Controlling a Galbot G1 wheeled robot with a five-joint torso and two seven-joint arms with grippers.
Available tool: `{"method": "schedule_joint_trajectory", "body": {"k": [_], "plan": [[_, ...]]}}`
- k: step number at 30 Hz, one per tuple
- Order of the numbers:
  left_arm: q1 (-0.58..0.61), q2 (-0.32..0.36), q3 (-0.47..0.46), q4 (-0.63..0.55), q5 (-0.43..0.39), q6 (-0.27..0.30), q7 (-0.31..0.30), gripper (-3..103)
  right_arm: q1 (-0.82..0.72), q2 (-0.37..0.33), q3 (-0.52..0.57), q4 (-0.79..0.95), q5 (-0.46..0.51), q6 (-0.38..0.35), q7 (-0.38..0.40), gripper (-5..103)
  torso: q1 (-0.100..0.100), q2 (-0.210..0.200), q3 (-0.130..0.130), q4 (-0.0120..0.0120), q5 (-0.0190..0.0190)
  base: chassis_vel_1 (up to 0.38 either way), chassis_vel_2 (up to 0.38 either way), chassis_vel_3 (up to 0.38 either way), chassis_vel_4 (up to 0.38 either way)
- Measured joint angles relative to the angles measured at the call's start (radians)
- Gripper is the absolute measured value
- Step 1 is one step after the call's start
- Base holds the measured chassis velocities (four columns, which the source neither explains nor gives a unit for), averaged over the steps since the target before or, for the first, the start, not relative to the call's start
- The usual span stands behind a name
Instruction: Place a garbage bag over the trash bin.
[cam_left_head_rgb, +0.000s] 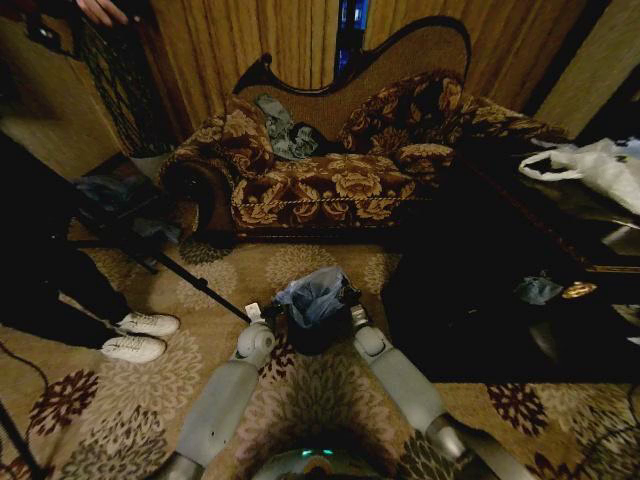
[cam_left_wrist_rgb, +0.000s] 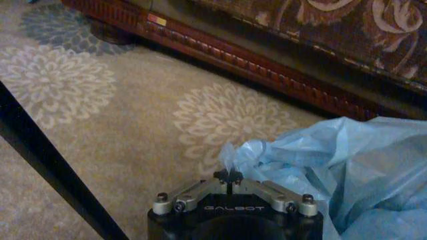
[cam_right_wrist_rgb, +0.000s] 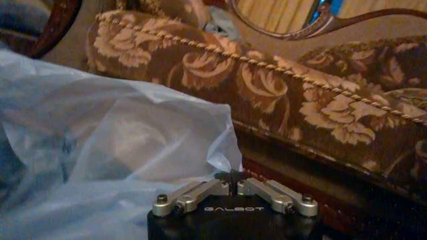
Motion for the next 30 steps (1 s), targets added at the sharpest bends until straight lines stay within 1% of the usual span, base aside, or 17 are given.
{"method": "schedule_joint_trajectory", "body": {"k": [1, 6, 7, 9, 11, 12, 17, 18, 20, 26, 30], "plan": [[0.0, 0.0, 0.0, 0.0, 0.0, 0.0, 0.0, 0, 0.0, 0.0, 0.0, 0.0, 0.0, 0.0, 0.0, 0, 0.0, 0.0, 0.0, 0.0, 0.0, 0.0, 0.0, 0.0, 0.0], [0.004, -0.001, -0.007, -0.003, -0.001, -0.003, 0.0, 0, 0.015, -0.074, -0.085, -0.007, 0.084, -0.017, -0.1, 0, 0.0, 0.0, 0.0, -0.0002, -0.0001, 0.0, 0.0, 0.0, 0.0], [0.004, -0.001, -0.007, -0.003, -0.001, -0.003, 0.0, 0, 0.015, -0.074, -0.085, -0.007, 0.084, -0.017, -0.1, 0, 0.0, 0.0, 0.0, -0.0002, -0.0001, 0.0, 0.0, 0.0, 0.0], [0.004, -0.001, -0.012, -0.003, -0.002, -0.004, 0.0, 0, 0.02, -0.091, -0.108, -0.033, 0.098, -0.007, -0.154, 0, 0.0, 0.0, 0.0, -0.0002, 0.0001, 0.0, 0.0, 0.0, 0.0], [0.004, -0.001, -0.013, -0.002, -0.002, -0.007, 0.001, 0, 0.029, -0.094, -0.116, -0.068, 0.089, 0.016, -0.191, 0, 0.0, 0.0, 0.0, -0.0002, 0.0, 0.0, 0.0, 0.0, 0.0], [0.004, -0.001, -0.013, -0.002, -0.002, -0.007, 0.001, 0, 0.029, -0.094, -0.116, -0.068, 0.089, 0.016, -0.191, 0, 0.0, 0.0, 0.0, -0.0002, 0.0, 0.0, 0.0, 0.0, 0.0], [0.004, -0.004, -0.012, 0.004, -0.003, -0.013, 0.005, 0, 0.06, -0.085, -0.131, -0.142, 0.087, 0.069, -0.268, 0, 0.0, 0.0, 0.0, -0.0001, 0.0, 0.0, 0.0, 0.0, 0.0], [0.004, -0.004, -0.012, 0.004, -0.003, -0.013, 0.005, 0, 0.06, -0.085, -0.131, -0.142, 0.087, 0.069, -0.268, 0, 0.0, 0.0, 0.0, -0.0001, 0.0, 0.0, 0.0, 0.0, 0.0], [0.001, -0.005, -0.009, 0.008, -0.003, -0.014, 0.009, 0, 0.068, -0.08, -0.127, -0.168, 0.084, 0.089, -0.298, 0, 0.0, 0.0, 0.0, 0.0002, 0.0001, 0.0, 0.0, 0.0, 0.0], [-0.016, -0.005, 0.001, 0.029, -0.006, -0.015, 0.022, 0, 0.056, -0.084, -0.119, -0.188, 0.078, 0.11, -0.351, 0, 0.0, 0.0, 0.0, -0.0003, -0.0001, 0.0, 0.0, 0.0, 0.0], [-0.02, -0.002, -0.003, 0.038, -0.014, -0.014, 0.029, 0, 0.047, -0.081, -0.118, -0.201, 0.075, 0.118, -0.381, 0, 0.0, 0.0, 0.0, 0.0, -0.0001, 0.0, 0.0, 0.0, 0.0]]}}
